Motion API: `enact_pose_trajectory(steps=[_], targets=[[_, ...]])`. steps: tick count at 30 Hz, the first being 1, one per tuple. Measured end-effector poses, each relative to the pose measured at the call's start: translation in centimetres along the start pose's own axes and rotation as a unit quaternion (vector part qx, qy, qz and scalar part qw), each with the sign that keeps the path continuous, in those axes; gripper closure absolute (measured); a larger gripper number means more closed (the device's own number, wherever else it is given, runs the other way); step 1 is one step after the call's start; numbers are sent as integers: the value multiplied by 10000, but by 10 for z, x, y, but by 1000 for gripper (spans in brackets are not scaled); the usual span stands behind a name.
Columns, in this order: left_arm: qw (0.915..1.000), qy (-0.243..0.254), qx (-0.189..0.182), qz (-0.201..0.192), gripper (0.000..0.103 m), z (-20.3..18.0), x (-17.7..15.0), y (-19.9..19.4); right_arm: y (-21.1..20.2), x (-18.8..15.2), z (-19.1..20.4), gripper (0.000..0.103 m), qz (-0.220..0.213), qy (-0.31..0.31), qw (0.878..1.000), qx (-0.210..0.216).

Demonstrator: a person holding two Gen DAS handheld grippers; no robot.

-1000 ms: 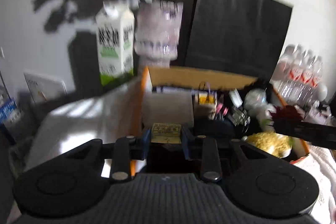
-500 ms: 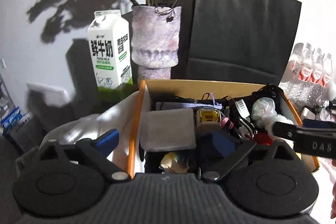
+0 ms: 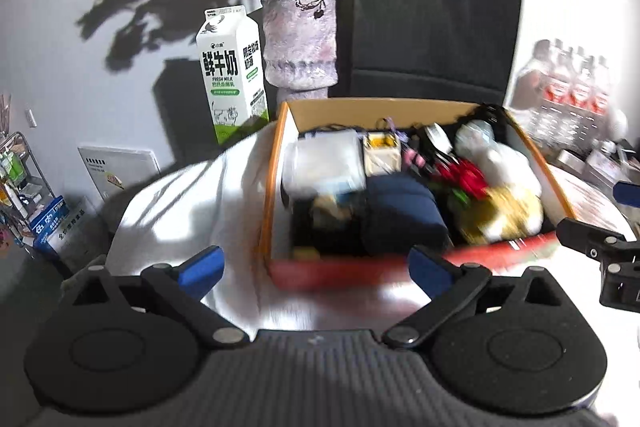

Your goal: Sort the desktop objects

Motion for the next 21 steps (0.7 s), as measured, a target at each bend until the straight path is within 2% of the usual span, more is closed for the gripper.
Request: enact_pose_trajectory(steps=[2, 5, 8, 10, 13, 18, 21], targets=[[9997, -78, -227, 16, 2, 7, -20, -23, -26, -15, 8, 16, -125, -95, 9998, 92], [9978, 92, -650, 72, 2, 15, -58, -54, -71, -48, 20, 12, -405, -196, 9988, 212], [9965, 266, -790, 91, 2, 24, -98, -85, -112, -88, 33, 9, -662, -333, 9972, -80], [9942, 312, -1027, -21, 0, 31, -123, -107, -137, -115, 40, 7, -748, -339, 9965, -148], [9930, 233, -1161, -48, 0, 43, -156, -136, -168, -153, 46, 6, -766, -161, 9969, -8], [9880, 10, -1539, 140, 0, 65, -200, -175, -214, -199, 50, 6, -623, 101, 9979, 138], [9882, -158, -1512, 192, 0, 79, -220, -185, -240, -223, 47, 5, -598, 364, 9974, 182]])
Point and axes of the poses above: each gripper's, at about its wrist camera, not at the fingertips, and y roughly the way its jaws point, z to its left, x to its top, the point moved 4 cm from there along y, roughly the way its jaws point, and after that the axes turned 3 degrees about x, right-handed, at the moved point
